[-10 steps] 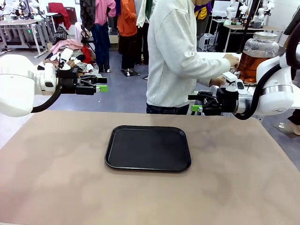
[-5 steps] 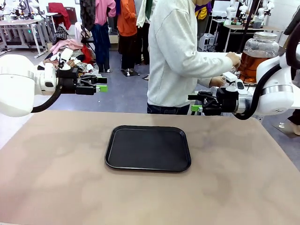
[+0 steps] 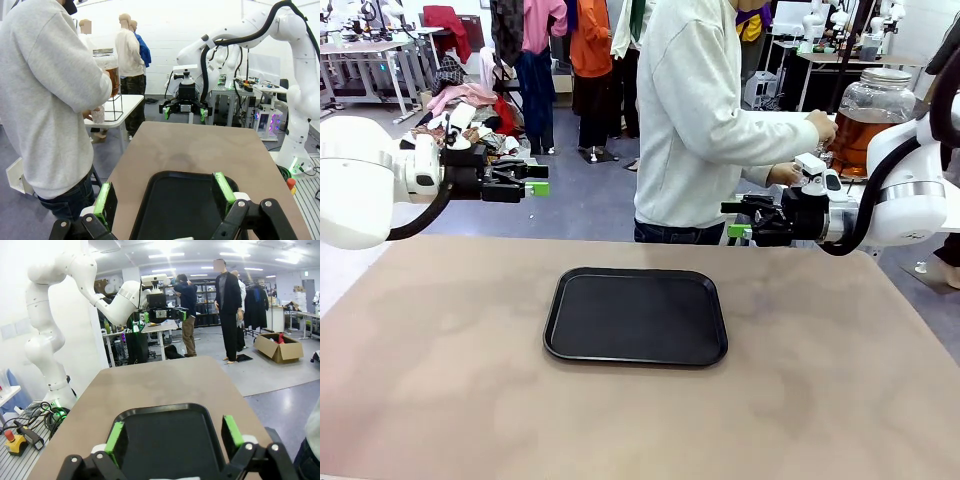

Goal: Pour the drink into the iced cup.
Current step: Open the gripper to release the iced cup you were holding.

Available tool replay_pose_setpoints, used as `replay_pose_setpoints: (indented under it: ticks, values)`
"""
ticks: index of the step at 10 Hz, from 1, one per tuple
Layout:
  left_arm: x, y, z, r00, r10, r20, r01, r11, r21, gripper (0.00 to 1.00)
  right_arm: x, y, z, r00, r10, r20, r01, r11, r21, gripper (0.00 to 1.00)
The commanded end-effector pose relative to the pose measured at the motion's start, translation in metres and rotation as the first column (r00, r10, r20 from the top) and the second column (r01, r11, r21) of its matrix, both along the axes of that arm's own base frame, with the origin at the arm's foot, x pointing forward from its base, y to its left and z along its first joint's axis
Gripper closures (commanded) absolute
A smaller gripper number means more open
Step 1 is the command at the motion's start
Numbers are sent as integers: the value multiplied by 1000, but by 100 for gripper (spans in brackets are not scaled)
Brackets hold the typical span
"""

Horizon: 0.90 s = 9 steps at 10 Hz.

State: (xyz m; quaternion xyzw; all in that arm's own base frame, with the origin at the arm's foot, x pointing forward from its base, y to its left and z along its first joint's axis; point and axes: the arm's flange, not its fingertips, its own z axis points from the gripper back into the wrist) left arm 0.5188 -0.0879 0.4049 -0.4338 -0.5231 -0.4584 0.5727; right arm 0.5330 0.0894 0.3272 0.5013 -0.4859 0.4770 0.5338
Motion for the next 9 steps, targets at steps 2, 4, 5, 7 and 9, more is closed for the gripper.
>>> replay_pose_setpoints:
  ticks: [2, 4, 5, 7, 9]
  values:
    - [0, -1, 2, 1000, 12, 3, -12, 1000, -8, 0, 2, 1, 2, 1000, 2, 4, -2, 1000, 1, 0]
    - [0, -1, 2, 1000, 12, 3, -12, 1000, -8, 0, 2, 1, 2, 1000, 2, 4, -2, 1000, 1, 0]
    - [0, -1, 2, 1000, 12, 3, -12, 1000, -8, 0, 2, 1, 2, 1000, 2, 4, -2, 1000, 1, 0]
    - [0, -1, 2, 1000, 12, 3, -12, 1000, -8, 0, 2, 1, 2, 1000, 2, 4, -2, 1000, 1, 0]
    - [0, -1, 2, 1000, 12, 3, -12, 1000, -8, 0, 2, 1, 2, 1000, 2, 4, -2, 1000, 1, 0]
